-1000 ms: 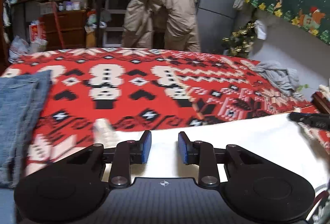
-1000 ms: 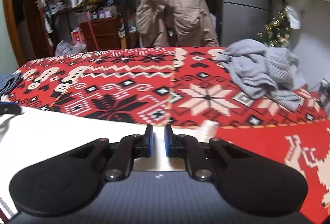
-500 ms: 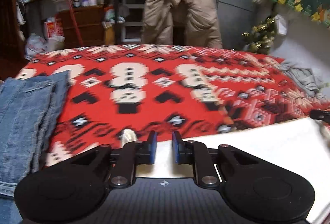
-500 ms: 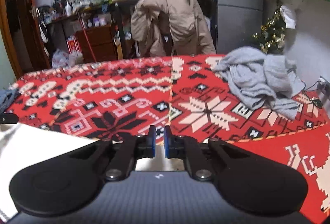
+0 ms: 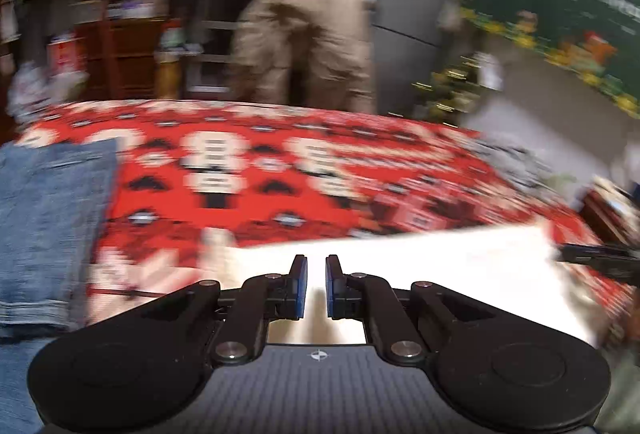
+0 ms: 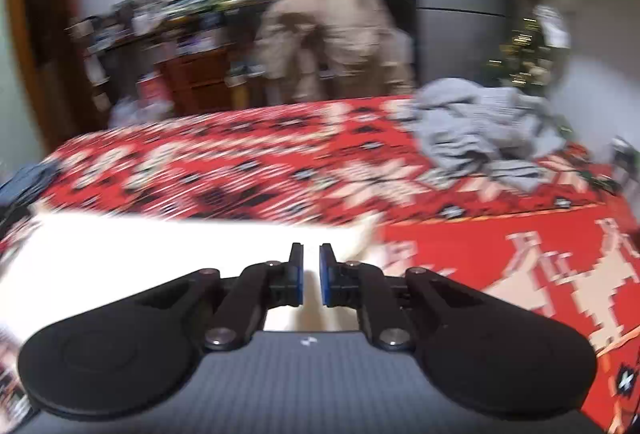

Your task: Fold clothes

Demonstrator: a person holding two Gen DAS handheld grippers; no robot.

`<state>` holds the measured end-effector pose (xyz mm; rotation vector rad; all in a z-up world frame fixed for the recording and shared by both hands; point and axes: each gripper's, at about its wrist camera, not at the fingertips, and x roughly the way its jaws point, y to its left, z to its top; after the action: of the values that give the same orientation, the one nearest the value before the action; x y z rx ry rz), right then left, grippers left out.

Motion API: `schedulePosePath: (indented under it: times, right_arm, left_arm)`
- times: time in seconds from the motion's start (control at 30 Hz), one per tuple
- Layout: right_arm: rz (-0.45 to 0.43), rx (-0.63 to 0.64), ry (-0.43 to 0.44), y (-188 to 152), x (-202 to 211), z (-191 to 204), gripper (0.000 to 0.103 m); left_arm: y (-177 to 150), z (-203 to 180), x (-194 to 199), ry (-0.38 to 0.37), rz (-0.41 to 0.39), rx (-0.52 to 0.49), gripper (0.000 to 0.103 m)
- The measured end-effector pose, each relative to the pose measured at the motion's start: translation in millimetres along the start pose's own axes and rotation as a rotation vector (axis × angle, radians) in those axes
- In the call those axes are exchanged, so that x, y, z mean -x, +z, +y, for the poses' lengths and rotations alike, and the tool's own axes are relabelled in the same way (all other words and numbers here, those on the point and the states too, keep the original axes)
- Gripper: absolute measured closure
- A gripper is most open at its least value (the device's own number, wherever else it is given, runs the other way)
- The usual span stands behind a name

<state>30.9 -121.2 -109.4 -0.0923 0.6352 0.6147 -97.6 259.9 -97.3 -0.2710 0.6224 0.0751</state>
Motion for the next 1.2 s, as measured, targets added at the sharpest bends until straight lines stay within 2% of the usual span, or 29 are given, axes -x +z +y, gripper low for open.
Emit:
schedulePosePath:
  times: [0.1, 0.2, 0.23, 0.33, 0.43, 0.57, 0.73, 0.83, 0.87, 1.07, 1.2]
  right_arm:
    - [0.032, 0.081, 0.059, -11, 5, 25, 0.093]
    - [0.049, 0.104, 0.054, -22, 4, 36, 0.091]
    - [0.048, 0.122, 0.050, -26, 8, 38, 0.090]
    - [0.046, 0.133, 0.051, -40, 26, 36, 0.085]
    - [0.042, 0.131, 0.054, -55, 45, 34, 0.085]
    - [0.039, 0.173, 0.039, -64, 66, 44, 0.084]
    - [0.018, 0.211, 0.116, -59, 70, 73, 0.083]
    - [0.058, 0.174, 0.123, -62, 60, 79, 0.083]
    - [0.057, 0.170, 0.124, -65, 61, 79, 0.083]
    - [0.041, 0.194, 0.120, -77, 76, 77, 0.079]
    - [0.006, 0.173, 0.128, -66, 87, 77, 0.079]
  left_arm:
    - [-11, -24, -5, -0.054, 0.046, -0.073, 0.096]
    - [-30, -37, -10, -0.064, 0.099, -0.132, 0.095]
    - [-39, -40, -8, -0.052, 0.102, -0.155, 0.092]
    - [-54, -39, 13, -0.040, 0.089, -0.165, 0.092]
    - [-68, -35, 33, -0.022, 0.084, -0.171, 0.092]
    - [-77, -47, 51, 0.016, 0.066, -0.247, 0.090]
    - [-77, -69, 49, -0.027, 0.044, -0.328, 0.086]
    - [-86, -73, 43, -0.035, 0.082, -0.347, 0.084]
    - [-90, -73, 46, -0.029, 0.068, -0.360, 0.084]
    - [-95, -64, 61, -0.012, 0.076, -0.306, 0.084]
    - [-81, -68, 66, 0.001, 0.010, -0.310, 0.084]
